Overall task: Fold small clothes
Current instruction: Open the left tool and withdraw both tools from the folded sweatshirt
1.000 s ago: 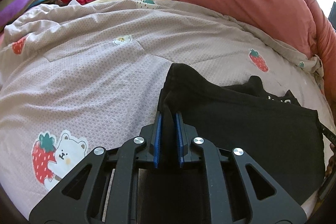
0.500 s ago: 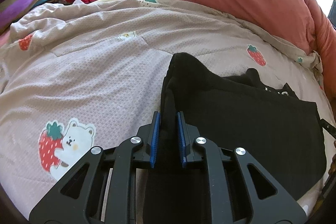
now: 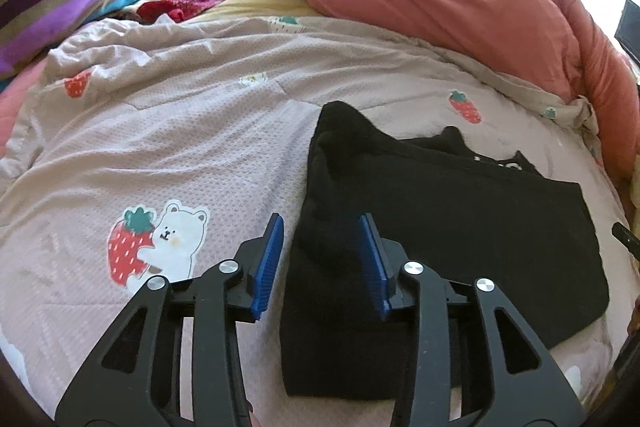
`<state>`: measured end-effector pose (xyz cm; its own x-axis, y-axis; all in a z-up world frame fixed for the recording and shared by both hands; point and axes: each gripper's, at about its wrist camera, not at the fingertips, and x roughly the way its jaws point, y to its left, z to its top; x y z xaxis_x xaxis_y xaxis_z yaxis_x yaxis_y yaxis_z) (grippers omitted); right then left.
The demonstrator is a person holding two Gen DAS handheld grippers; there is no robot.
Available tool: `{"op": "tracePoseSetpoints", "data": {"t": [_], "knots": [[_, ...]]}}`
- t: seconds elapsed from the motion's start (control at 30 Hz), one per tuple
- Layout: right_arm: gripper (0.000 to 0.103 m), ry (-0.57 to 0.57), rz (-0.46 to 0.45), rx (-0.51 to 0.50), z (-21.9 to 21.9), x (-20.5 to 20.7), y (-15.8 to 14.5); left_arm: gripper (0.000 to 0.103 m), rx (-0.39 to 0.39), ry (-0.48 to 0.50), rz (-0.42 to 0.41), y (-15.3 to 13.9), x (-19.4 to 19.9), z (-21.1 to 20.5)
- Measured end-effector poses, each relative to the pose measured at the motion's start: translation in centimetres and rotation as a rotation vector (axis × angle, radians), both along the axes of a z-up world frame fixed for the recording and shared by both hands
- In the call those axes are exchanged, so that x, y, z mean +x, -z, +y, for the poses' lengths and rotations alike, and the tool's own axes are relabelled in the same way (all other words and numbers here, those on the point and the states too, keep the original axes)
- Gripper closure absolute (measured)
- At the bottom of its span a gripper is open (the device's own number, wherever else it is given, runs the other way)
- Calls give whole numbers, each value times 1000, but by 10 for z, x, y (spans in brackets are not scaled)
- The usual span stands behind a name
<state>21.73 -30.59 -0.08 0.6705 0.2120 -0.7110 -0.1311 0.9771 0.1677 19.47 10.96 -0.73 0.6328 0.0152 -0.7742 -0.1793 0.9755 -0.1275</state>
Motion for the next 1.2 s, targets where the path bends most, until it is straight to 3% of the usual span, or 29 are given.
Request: {"op": "tracePoseSetpoints", "data": {"t": [0.27,0.47,0.73,1.2], "knots": [[56,-121,-37,-15,23,-31,-14,65,8,68,3,-7,-19,-22],[56,-176,23,-27,38,-46,6,63,22,86,69,13,-30,-30],[56,-170,126,-61,43,-57,45,63,21,78,87,34,-51,-33],[54,-147,133,-34,37,-72,46,61,-9,38,86,41,-68,-26]]}}
